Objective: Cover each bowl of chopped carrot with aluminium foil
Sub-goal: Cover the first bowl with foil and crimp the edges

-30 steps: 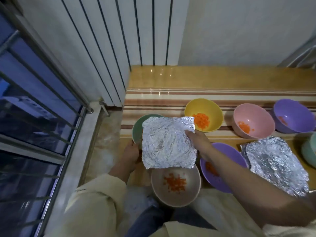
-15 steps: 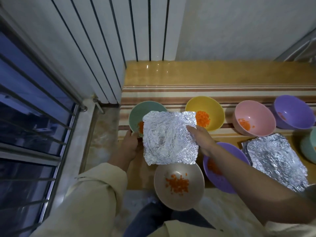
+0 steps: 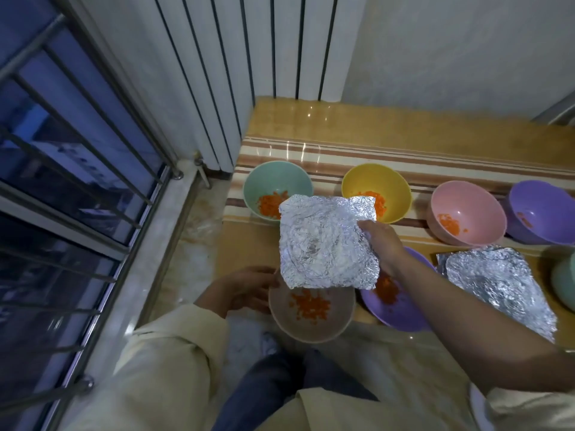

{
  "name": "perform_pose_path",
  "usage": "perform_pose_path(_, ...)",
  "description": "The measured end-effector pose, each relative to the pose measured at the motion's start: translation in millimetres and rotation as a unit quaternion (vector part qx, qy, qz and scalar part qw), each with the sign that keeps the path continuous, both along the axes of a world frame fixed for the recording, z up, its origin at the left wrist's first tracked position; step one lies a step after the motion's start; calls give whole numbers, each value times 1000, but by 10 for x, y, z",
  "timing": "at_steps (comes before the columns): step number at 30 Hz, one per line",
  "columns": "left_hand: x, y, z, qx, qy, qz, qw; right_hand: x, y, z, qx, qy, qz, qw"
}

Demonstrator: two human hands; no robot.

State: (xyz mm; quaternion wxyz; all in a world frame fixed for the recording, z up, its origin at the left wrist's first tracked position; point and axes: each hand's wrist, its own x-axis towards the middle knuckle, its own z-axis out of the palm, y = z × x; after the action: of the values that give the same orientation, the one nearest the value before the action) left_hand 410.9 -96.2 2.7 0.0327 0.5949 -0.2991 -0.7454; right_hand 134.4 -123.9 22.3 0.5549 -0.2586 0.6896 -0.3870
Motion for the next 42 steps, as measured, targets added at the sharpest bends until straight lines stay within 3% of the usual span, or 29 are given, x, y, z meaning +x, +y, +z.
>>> perform_pose_path(7, -76, 332, -93, -119, -88, 47, 988, -17, 238, 16, 2, -16, 31, 999)
perform_pose_path(15, 163, 413, -57, -131, -94, 218, 963, 295, 389, 20, -10, -11, 101, 995)
perform_pose_path(21, 359, 363, 53, -108, -95, 194, 970, 529, 363, -262, -12, 16, 141, 990)
perform_pose_path(25, 475, 242, 78, -168, -135, 306, 927, 670, 335, -388, -34, 45, 124, 991)
perform_pose_path(30, 436, 243, 95, -316, -200, 213, 902, 789, 364, -332, -64, 93, 97, 989)
perform_pose_path(36, 323, 222, 63, -346, -281, 148, 883, 860, 509, -266, -76, 174, 22, 982)
perform_pose_path(42, 199, 166, 69, -382, -369, 93, 842, 945, 547, -302, -81, 351, 50, 931)
